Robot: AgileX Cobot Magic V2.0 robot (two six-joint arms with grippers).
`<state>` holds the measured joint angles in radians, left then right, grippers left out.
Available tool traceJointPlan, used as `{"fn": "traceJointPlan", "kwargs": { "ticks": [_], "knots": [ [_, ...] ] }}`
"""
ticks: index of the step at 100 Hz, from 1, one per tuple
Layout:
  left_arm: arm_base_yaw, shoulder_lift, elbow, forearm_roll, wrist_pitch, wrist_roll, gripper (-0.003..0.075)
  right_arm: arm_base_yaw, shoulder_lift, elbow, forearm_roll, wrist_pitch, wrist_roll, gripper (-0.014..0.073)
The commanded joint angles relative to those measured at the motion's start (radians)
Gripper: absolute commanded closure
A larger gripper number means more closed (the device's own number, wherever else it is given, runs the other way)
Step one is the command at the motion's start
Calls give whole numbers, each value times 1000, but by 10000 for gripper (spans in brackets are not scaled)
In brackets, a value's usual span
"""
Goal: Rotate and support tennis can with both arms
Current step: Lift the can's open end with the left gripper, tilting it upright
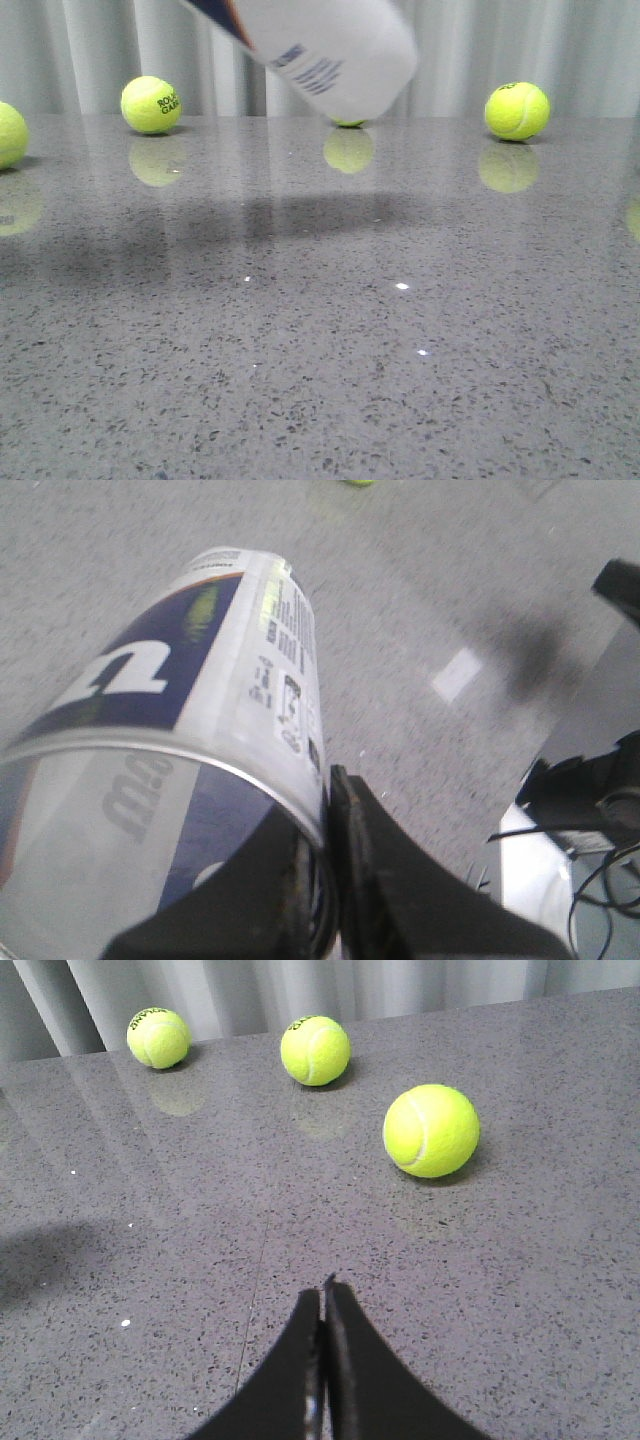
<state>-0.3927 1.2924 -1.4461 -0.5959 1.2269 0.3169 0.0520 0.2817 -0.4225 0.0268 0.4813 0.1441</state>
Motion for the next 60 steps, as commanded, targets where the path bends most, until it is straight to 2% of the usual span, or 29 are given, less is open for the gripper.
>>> {"fn": "traceJointPlan", "kwargs": {
  "ticks": [1,25,60],
  "knots": [
    [-21,-30,-75,46,48,-83,741,-6,8,-25,4,-74,-11,659],
    [-124,-32,-95,318,48,-230,741,-6,8,-25,4,-74,-11,659],
    [-313,-27,-95,581,48,-275,741,-6,8,-25,4,-74,-11,659]
  ]
}}
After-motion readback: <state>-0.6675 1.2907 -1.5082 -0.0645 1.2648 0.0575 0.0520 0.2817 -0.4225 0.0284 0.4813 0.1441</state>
